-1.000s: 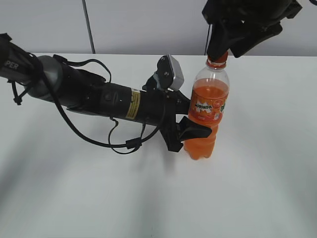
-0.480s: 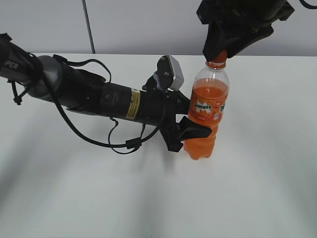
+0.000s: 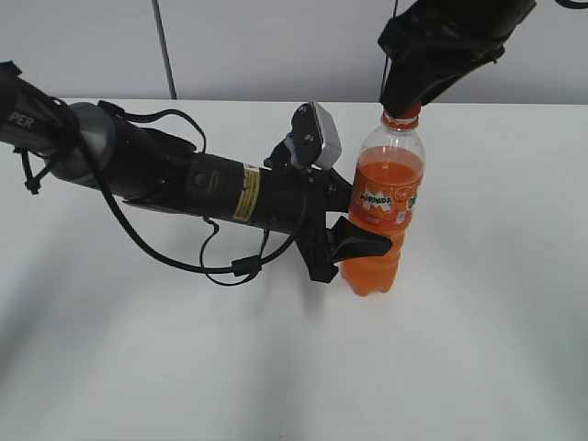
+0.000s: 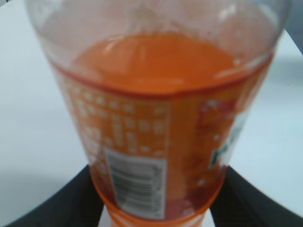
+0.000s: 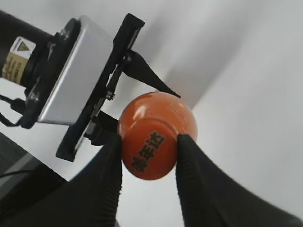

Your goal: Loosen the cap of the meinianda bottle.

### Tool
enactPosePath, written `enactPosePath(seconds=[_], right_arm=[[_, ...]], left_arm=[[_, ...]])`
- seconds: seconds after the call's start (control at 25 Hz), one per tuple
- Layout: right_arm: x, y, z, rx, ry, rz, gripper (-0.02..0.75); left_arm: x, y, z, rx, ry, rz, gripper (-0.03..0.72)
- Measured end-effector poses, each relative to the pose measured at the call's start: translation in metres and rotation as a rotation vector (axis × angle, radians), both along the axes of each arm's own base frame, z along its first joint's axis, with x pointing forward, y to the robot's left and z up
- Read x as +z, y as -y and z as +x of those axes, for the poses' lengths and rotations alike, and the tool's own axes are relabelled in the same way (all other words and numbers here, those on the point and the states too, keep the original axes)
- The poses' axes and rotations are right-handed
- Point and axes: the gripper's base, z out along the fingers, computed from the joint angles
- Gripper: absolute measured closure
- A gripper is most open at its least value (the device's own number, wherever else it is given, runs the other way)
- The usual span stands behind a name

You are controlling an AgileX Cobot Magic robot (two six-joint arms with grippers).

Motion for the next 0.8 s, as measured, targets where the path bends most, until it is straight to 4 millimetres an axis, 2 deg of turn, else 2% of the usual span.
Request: enactPosePath(seconds=[0.44, 0.8], right_arm=[[0.0003, 0.0012, 0.0003, 0.68, 0.219, -0.199, 0.475], [0.0002, 0.0013, 0.0002, 0.929, 0.294, -0.265, 0.475]], left_arm=[[-0.0001, 0.0, -0.0003, -0.01, 0.005, 0.007, 0.285], [-0.0003, 0.0, -0.0005, -0.012, 0.007, 0.008, 0.285]])
